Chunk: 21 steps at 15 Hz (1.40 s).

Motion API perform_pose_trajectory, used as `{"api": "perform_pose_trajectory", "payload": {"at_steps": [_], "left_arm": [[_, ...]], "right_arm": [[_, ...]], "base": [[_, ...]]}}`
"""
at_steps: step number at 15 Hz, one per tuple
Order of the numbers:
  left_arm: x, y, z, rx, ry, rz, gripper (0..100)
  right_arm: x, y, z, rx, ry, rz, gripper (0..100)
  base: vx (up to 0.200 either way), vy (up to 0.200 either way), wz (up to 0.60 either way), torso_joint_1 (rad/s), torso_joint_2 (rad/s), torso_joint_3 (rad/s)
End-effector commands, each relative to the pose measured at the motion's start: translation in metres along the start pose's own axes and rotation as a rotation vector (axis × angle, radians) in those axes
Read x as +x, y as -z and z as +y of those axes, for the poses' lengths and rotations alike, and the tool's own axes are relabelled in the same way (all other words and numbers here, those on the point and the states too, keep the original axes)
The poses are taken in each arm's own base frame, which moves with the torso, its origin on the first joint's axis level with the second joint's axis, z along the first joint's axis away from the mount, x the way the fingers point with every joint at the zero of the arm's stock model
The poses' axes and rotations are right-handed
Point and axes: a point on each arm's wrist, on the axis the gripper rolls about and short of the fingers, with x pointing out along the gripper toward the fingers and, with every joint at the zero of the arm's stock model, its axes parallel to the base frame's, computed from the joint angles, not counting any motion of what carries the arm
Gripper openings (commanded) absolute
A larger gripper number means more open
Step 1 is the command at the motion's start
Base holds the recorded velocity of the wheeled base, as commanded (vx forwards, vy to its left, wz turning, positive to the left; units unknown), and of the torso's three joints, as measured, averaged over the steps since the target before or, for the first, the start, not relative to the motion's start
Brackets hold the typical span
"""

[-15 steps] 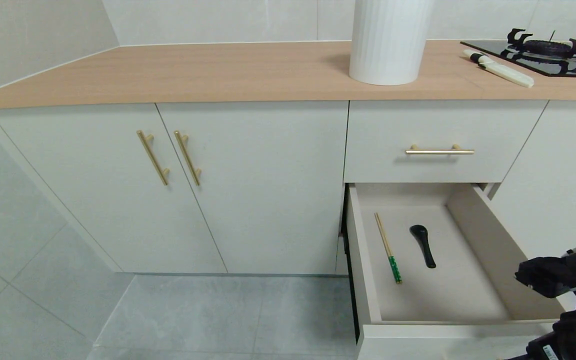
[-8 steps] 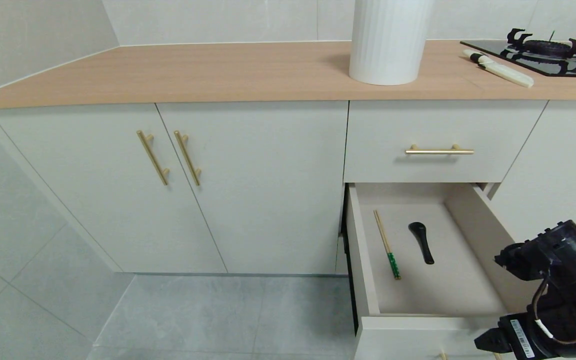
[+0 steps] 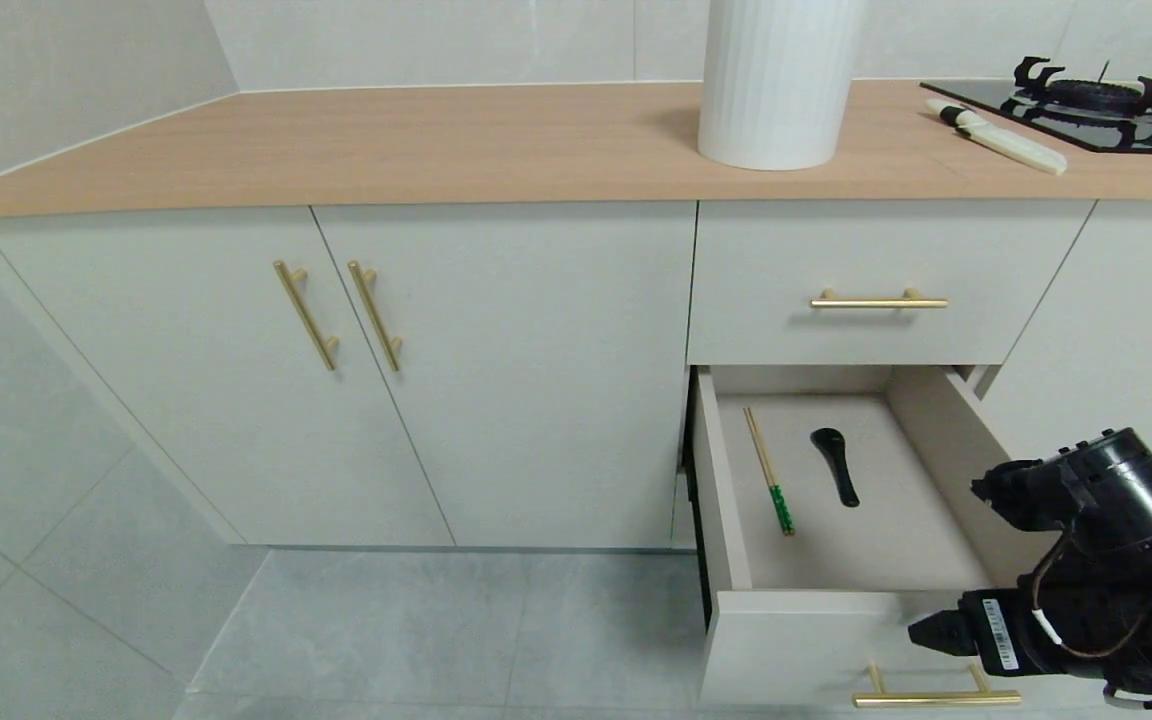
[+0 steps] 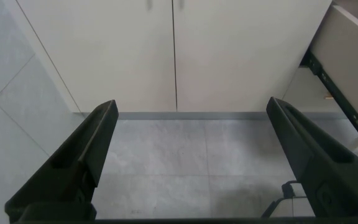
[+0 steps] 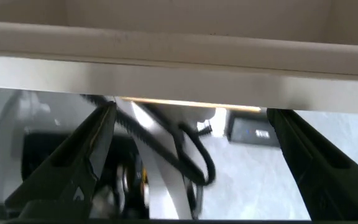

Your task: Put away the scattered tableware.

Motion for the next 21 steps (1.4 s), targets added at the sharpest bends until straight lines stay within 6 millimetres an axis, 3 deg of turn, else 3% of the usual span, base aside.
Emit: {"api": "perform_pose_trajectory", "payload": {"at_steps": [1,9,13,17,21], "left_arm": [[0.000,0.000,0.000,0.000,0.000,-0.001,100],[0.000,0.000,0.000,0.000,-0.001,0.002,100],[0.000,0.000,0.000,0.000,0.000,0.002,100],[0.000,0.000,0.000,0.000,-0.001,0.002,100],[0.000,0.000,0.000,0.000,-0.001,0.001,100]], "right_arm": [[0.014,0.006,0.000,-0.001,0.019,-0.011,100],[0.050,0.006,0.005,0.042,-0.001,-0.186,100],[0.075,-0.003,-0.005,0.120,0.008,-0.336,100],[0.097,-0.025,-0.014,0.143,0.018,-0.478,100],[0.123,-0.062,-0.013,0.082,0.047,-0.602,100]], "base": [[0.000,0.000,0.00,0.000,0.00,0.000],[0.000,0.000,0.00,0.000,0.00,0.000],[0.000,0.000,0.00,0.000,0.00,0.000],[0.000,0.000,0.00,0.000,0.00,0.000],[0.000,0.000,0.00,0.000,0.00,0.000]]}}
